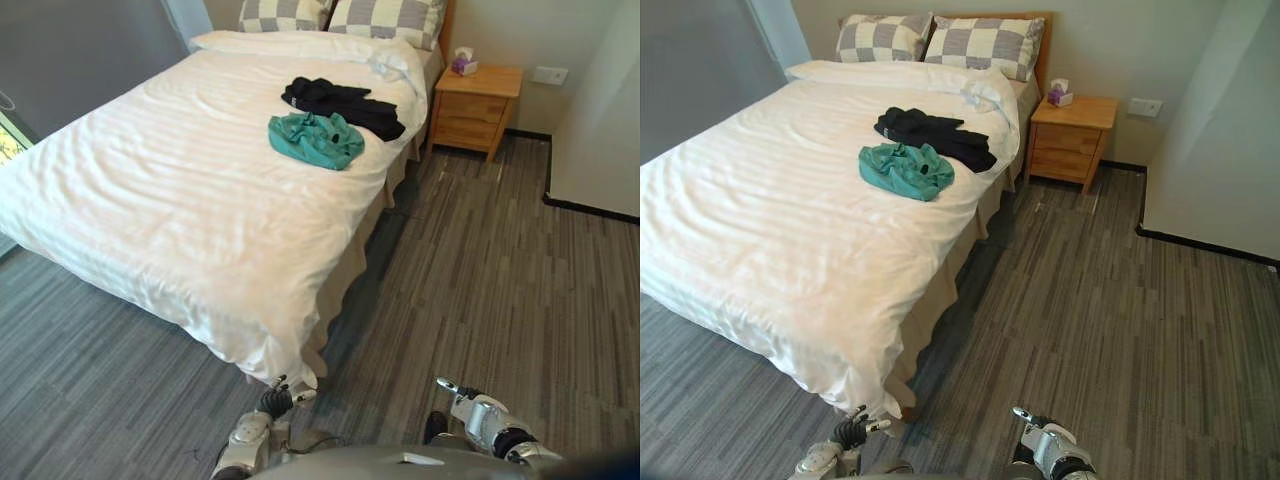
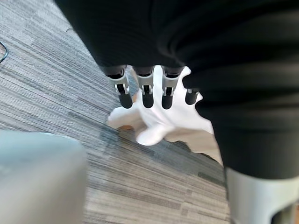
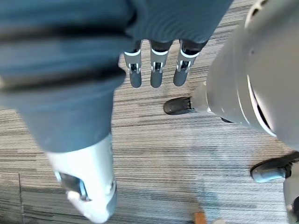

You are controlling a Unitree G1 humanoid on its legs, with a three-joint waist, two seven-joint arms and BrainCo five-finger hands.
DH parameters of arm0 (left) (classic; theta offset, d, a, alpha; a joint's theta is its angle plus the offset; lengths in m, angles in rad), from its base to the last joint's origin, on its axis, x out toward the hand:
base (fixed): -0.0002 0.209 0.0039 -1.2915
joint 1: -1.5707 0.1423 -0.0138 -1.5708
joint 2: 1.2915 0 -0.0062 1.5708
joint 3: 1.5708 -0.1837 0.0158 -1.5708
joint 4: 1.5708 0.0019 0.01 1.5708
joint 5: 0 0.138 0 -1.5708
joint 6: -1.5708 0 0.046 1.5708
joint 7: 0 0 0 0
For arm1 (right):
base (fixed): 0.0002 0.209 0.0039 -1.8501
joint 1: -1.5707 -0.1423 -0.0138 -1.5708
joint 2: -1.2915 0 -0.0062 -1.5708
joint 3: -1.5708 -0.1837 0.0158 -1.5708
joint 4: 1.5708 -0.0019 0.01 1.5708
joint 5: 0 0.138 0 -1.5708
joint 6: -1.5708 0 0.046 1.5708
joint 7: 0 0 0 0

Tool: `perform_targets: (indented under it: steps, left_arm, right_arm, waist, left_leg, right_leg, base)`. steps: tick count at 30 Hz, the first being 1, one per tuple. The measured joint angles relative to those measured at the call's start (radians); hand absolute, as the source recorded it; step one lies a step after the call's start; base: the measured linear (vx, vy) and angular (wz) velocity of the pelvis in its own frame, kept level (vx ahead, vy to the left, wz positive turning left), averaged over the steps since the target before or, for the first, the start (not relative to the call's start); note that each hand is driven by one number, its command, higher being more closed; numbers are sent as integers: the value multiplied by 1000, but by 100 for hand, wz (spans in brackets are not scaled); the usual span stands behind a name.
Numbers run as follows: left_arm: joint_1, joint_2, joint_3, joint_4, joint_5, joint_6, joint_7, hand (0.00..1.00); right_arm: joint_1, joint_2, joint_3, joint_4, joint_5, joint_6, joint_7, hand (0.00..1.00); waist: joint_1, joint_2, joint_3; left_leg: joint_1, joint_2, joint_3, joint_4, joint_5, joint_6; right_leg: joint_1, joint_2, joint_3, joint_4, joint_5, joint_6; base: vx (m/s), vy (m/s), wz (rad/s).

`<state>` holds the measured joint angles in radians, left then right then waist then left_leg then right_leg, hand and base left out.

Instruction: Tidy the bed and pick cloth on bed and put in laundry

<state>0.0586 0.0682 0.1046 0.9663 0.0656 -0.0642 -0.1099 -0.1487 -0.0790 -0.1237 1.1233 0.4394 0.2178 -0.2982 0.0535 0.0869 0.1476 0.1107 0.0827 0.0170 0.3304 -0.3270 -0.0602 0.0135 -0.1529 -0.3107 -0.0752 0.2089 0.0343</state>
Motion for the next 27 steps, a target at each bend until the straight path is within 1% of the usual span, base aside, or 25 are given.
perform_targets:
  steps: [1,2,3,4,5,6,7,8,9,10,11,12,13,14,15,16,17,18,19,20,21,24,27]
  left_arm:
    - [13,19,-16,2,1,-6,-5,0]
    - [36,26,-27,3,1,-14,-16,0]
    - [47,31,-27,5,-1,-14,-15,0]
    - [55,39,-29,21,-10,-12,-11,0]
    - [51,45,-33,41,-16,-9,4,0]
    - [50,39,-36,45,-16,-7,11,0]
    - [50,33,-43,51,-15,-3,33,0]
    - [50,26,-48,60,-17,-4,56,0]
    - [39,32,-47,61,-17,-3,66,0]
    - [31,61,-54,61,-37,-1,79,0]
    - [14,81,-52,64,-56,9,94,0]
    - [3,79,-56,71,-57,12,98,0]
    - [6,54,-53,76,-62,15,104,0]
    - [0,39,-51,76,-74,13,109,0]
    - [-8,38,-57,75,-88,16,116,0]
    - [-7,38,-55,74,-96,19,117,0]
    - [-7,32,-53,70,-100,17,119,0]
    - [-11,24,-56,69,-99,18,120,0]
    - [-12,19,-55,67,-98,17,122,0]
    - [-12,7,-55,67,-96,18,132,0]
    - [-41,1,-55,39,-85,169,116,0]
    - [-41,1,-55,39,-85,169,116,0]
    - [-40,1,-54,39,-90,166,116,0]
  right_arm:
    - [10,5,-3,0,14,1,-2,0]
    - [26,-2,-23,-2,-6,-14,42,0]
    - [37,-6,-26,-6,-22,-24,63,0]
    - [62,-11,-31,-5,-64,-52,99,0]
    - [82,-8,-31,-5,-104,-80,124,0]
    - [88,-8,-33,-7,-115,-91,134,0]
    - [91,-20,-32,-6,-137,-115,146,0]
    - [88,-29,-33,-7,-151,-131,152,0]
    - [91,-28,-32,-6,-151,-136,158,0]
    - [112,-10,-32,-4,-151,-148,168,0]
    - [140,3,-30,-4,-151,-156,179,0]
    - [146,-2,-30,-3,-151,-159,182,0]
    - [137,-23,-38,2,-151,-156,183,0]
    - [135,-21,-44,1,-149,-153,188,0]
    - [136,-16,-57,-4,-150,-141,202,0]
    - [138,-13,-58,-4,-151,-125,214,0]
    - [142,-12,-58,-4,-150,-113,225,0]
    - [146,-12,-62,-9,-151,-103,242,0]
    - [145,-13,-65,-9,-151,-96,255,0]
    - [138,-21,-67,-18,-151,-77,274,0]
    - [146,-1,-99,-59,-149,-72,291,0]
    - [146,-1,-99,-59,-149,-72,291,0]
    - [164,0,-101,-59,-149,-80,294,0]
  waist:
    - [10,-5,0]
    - [14,-22,-3]
    - [14,-24,-3]
    - [8,-37,-3]
    - [1,-42,-3]
    - [-5,-43,-4]
    - [-14,-19,-13]
    - [-21,-16,-19]
    - [-25,-31,-18]
    - [-37,-67,-17]
    - [-37,-115,-17]
    - [-28,-111,-19]
    - [-8,-56,-26]
    - [-22,-55,-19]
    - [-43,-69,-19]
    - [-51,-80,-20]
    - [-49,-98,-22]
    - [-36,-84,-29]
    - [-32,-68,-34]
    - [-37,-49,-25]
    - [-17,-78,20]
    - [-18,-78,20]
    - [-26,-80,20]
  left_leg:
    - [1,-13,11,-13,9,8]
    - [5,-22,26,-9,5,15]
    - [10,-25,32,-9,0,13]
    - [11,-35,47,-9,-1,18]
    - [9,-36,61,-13,5,21]
    - [8,-36,68,-21,10,29]
    - [11,-2,90,-62,37,61]
    - [13,27,129,-89,61,46]
    - [13,30,138,-88,63,45]
    - [12,14,140,-76,55,36]
    - [12,-13,138,-64,44,35]
    - [9,-15,135,-70,50,50]
    - [1,27,164,-94,79,51]
    - [5,33,172,-102,90,35]
    - [15,15,170,-122,108,36]
    - [21,8,169,-115,110,37]
    - [21,7,177,-104,108,34]
    - [9,11,185,-101,110,30]
    - [-1,21,197,-101,113,26]
    - [-11,38,204,-112,129,20]
    - [47,-14,211,-251,192,22]
    - [47,-14,211,-252,192,22]
    - [46,-14,213,-256,192,22]
  right_leg:
    - [-15,-18,-16,24,-7,-10]
    - [-27,-32,-20,53,-14,-18]
    - [-29,-35,-18,60,-24,-11]
    - [-40,-37,-10,68,-42,-12]
    - [-61,-35,-9,80,-87,-16]
    - [-77,-33,-11,92,-126,-14]
    - [-107,-22,-34,139,-233,30]
    - [-166,-36,-63,310,-211,-26]
    - [-187,-49,-62,424,-211,-39]
    - [-178,-79,-56,534,-251,-29]
    - [-176,-75,-54,511,-262,-24]
    - [-174,-54,-45,472,-244,5]
    - [-166,-15,-19,417,-230,24]
    - [-171,-31,-35,533,-266,-7]
    - [-160,-72,-34,733,-362,-12]
    - [-107,-78,-29,725,-397,2]
    - [-69,-60,-29,636,-417,23]
    - [-18,-13,-29,482,-420,27]
    - [26,20,-21,367,-405,5]
    - [46,53,-20,270,-341,-2]
    - [148,65,-8,-21,-167,5]
    - [148,65,-8,-21,-167,5]
    - [142,66,-7,-21,-167,5]
  base:
    - [-184,74,-19]
    - [-137,55,-26]
    - [-129,58,-33]
    - [-93,53,-44]
    - [-104,61,-52]
    - [-64,41,-72]
    - [-63,-29,-75]
    - [-66,-38,-70]
    - [-60,-73,-43]
    - [-53,-42,-38]
    - [-56,-35,-45]
    - [-87,4,-76]
    - [-82,8,-54]
    - [-122,-26,-31]
    - [-70,-57,7]
    - [-63,-61,-4]
    - [-46,-46,-30]
    - [-44,-35,-51]
    - [-92,-34,-49]
    - [-51,-21,-29]
    - [-55,-11,-10]
    - [0,0,0]
    - [0,0,-1]
